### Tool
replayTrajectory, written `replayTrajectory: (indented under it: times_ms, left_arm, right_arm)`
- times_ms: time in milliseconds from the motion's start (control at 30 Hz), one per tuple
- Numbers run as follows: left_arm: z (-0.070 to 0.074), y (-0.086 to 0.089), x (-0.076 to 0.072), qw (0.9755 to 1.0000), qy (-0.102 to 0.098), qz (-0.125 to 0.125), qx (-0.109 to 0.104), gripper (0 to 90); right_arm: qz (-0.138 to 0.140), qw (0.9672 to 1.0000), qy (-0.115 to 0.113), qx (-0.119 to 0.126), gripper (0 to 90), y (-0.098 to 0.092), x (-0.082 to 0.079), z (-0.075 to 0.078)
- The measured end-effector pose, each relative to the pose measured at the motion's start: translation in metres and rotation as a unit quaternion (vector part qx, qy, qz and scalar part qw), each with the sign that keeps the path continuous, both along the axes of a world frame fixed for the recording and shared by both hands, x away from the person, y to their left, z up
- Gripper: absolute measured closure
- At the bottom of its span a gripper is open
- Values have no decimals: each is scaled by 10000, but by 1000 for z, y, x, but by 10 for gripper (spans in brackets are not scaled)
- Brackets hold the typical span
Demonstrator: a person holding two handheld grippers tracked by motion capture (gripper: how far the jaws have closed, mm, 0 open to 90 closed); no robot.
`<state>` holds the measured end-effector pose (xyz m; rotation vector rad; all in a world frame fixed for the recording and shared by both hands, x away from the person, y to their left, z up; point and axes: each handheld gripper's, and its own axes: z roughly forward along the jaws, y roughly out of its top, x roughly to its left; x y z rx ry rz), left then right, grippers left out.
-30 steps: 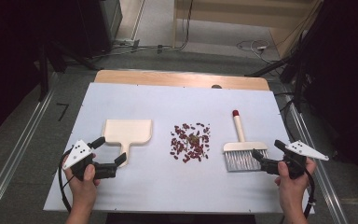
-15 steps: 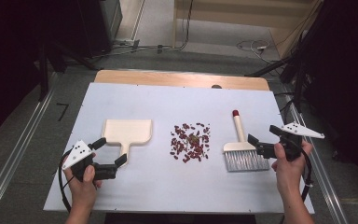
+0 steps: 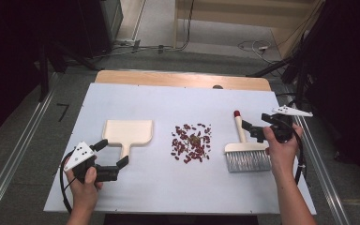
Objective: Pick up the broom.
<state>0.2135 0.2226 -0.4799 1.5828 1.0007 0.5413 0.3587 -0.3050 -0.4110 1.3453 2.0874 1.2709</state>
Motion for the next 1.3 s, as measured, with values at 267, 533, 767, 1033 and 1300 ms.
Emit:
replayTrajectory:
  times_ms: [267, 533, 767, 1033, 1300]
  left_arm:
    - [-1, -6, 2, 9999, 44, -135, 84, 0]
    - [-2, -6, 3, 9998, 86, -167, 117, 0]
    - [-3, -7, 3, 9997, 84, -204, 141, 0]
    - [-3, -8, 4, 9995, 126, -228, 154, 0]
    - [-4, -8, 4, 9995, 125, -232, 164, 0]
  right_arm:
    - [-309, 9982, 351, -370, 162, 12, 16, -12]
    - [-486, 9906, 1107, -645, 418, 6, 29, -28]
    - [-570, 9873, 1327, -658, 489, 7, 33, -45]
    - [-746, 9822, 1443, -940, 528, 13, 37, -55]
    - [-916, 9683, 2005, -1175, 569, 19, 40, -64]
